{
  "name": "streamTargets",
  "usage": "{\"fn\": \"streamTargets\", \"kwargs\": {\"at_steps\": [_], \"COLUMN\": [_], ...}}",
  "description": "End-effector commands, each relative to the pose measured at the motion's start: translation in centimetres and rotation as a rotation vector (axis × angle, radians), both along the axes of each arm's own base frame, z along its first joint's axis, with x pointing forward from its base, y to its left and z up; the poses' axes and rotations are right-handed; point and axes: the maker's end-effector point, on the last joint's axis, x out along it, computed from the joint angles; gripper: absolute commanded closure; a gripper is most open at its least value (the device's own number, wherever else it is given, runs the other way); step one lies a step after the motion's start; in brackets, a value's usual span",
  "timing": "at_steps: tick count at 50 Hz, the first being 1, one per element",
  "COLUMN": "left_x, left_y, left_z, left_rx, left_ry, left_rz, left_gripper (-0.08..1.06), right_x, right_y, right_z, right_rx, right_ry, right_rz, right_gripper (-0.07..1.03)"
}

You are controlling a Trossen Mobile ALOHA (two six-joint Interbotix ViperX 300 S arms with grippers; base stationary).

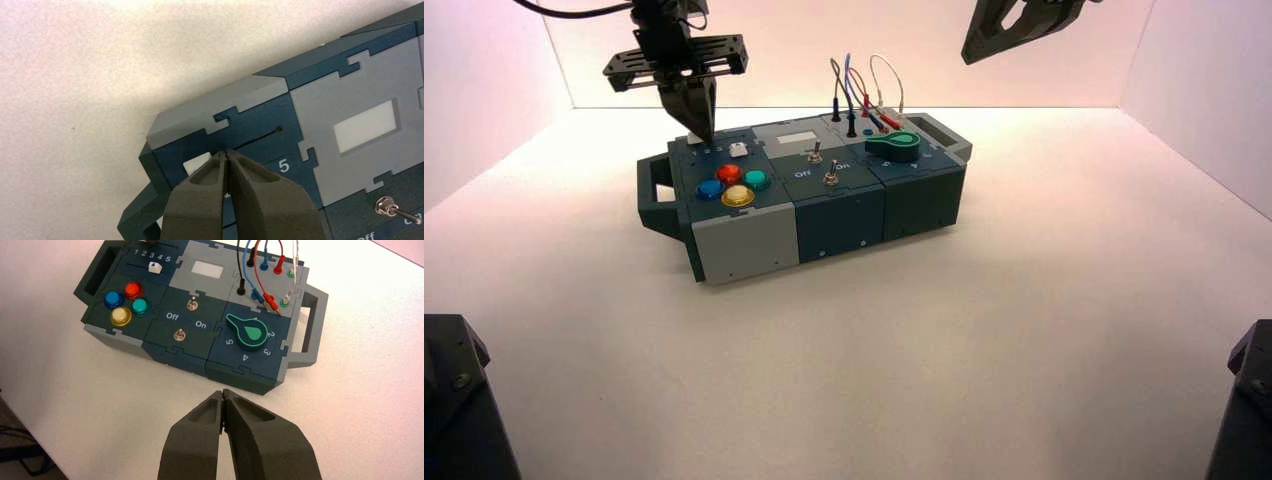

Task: Move the bottom slider to position 1.

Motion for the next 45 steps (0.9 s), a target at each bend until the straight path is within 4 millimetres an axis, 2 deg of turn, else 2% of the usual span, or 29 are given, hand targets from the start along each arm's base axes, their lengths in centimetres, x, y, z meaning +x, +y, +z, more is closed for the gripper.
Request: {"fn": "streamTargets", "kwargs": {"at_steps": [1, 17, 35, 45], "left_x": [0.3, -0.3, -1.2, -1.9], "left_y": [0.6, 1.0, 1.1, 1.2], "left_z": [1.3, 1.5, 5.4, 6.2], "left_rx": [-0.006, -0.007, -0.026, -0.012], "left_ry": [-0.038, -0.037, -0.096, -0.091], "left_rz": [0.017, 0.026, 0.015, -0.043], "left_gripper": [1.01, 1.01, 1.01, 1.01], "right_x": [0.7, 0.8, 0.7, 0.6], "right_y": [0.4, 0.4, 0.4, 0.4], "right_z": [1.6, 1.7, 1.7, 1.6], "right_rx": [0.025, 0.026, 0.025, 0.025], "right_ry": [-0.041, -0.042, -0.043, -0.039], "right_rz": [0.0, 0.0, 0.001, -0.001], "right_gripper": [0.98, 0.98, 0.98, 0.98]}}
